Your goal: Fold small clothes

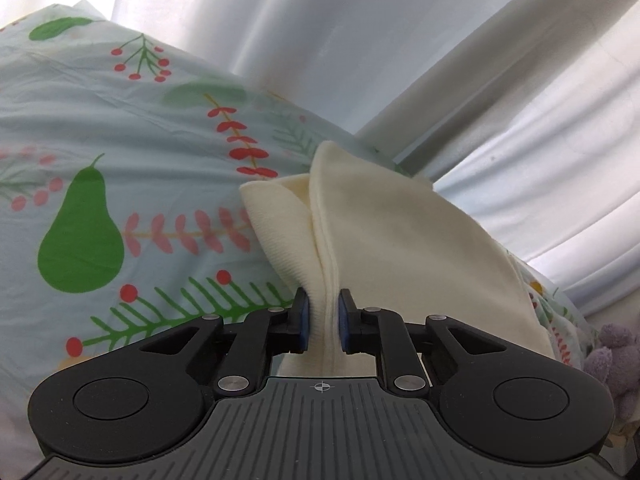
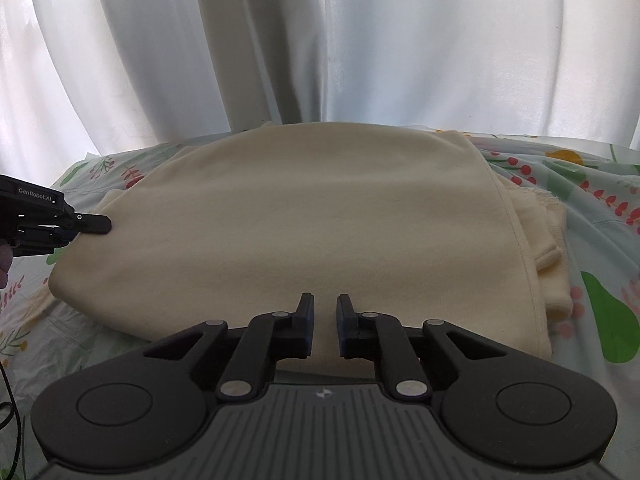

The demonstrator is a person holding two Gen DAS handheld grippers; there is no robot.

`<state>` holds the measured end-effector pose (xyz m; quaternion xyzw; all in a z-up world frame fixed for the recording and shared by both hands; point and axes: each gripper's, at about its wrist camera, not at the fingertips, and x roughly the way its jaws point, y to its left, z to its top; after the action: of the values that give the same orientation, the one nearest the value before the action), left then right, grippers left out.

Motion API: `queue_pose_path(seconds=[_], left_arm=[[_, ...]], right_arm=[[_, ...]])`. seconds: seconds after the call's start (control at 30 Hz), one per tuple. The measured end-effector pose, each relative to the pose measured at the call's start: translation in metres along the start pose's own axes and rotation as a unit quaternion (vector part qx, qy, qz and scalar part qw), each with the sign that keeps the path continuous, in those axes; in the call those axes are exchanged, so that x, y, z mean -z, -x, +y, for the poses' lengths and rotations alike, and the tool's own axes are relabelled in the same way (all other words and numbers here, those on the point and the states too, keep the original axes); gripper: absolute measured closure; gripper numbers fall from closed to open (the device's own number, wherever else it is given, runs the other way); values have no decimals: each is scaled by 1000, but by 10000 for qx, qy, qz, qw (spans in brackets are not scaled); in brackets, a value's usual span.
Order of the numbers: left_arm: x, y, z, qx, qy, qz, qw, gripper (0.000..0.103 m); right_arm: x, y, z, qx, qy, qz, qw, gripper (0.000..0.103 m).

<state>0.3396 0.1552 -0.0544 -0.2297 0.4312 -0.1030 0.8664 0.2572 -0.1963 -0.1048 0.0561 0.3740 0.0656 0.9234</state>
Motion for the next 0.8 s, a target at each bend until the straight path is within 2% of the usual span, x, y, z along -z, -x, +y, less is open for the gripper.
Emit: queue_pose_path(seconds=[0.23,0.3,0.43,0.53,0.6,0.63,0.67,0.73,0.8], left_arm=[[0,18,-64,453,-528,-255,9972,87],[6,14,-89,506,-838,-260,9949,87],[30,-18,-130,306,-1327,-64,9907,87],[51,-47,-144,110,-1500,147,9885,85],[59,-61,-145,117,-1497,229,9884,82],[62,-62,-144,206,-1502,148,9883,79],[63,-61,-145,291,-1544,163,9874,69],[62,-52,-147,465,-1726,297,9834,58],[55,-35,-144,538,-1669,325,9840,58]], right_arm=[[-5,13,-20,726,0,-354,9967,92],[-5,14,-27,870,-80,-381,9954,92],[-3,12,-38,1008,-282,-329,9940,92],[0,10,-39,961,-292,-256,9946,92],[2,8,-39,930,-294,-212,9950,92],[3,8,-40,916,-322,-189,9951,92],[3,7,-41,897,-358,-166,9952,92],[4,5,-43,862,-394,-111,9954,91],[4,6,-44,827,-402,-98,9957,91]])
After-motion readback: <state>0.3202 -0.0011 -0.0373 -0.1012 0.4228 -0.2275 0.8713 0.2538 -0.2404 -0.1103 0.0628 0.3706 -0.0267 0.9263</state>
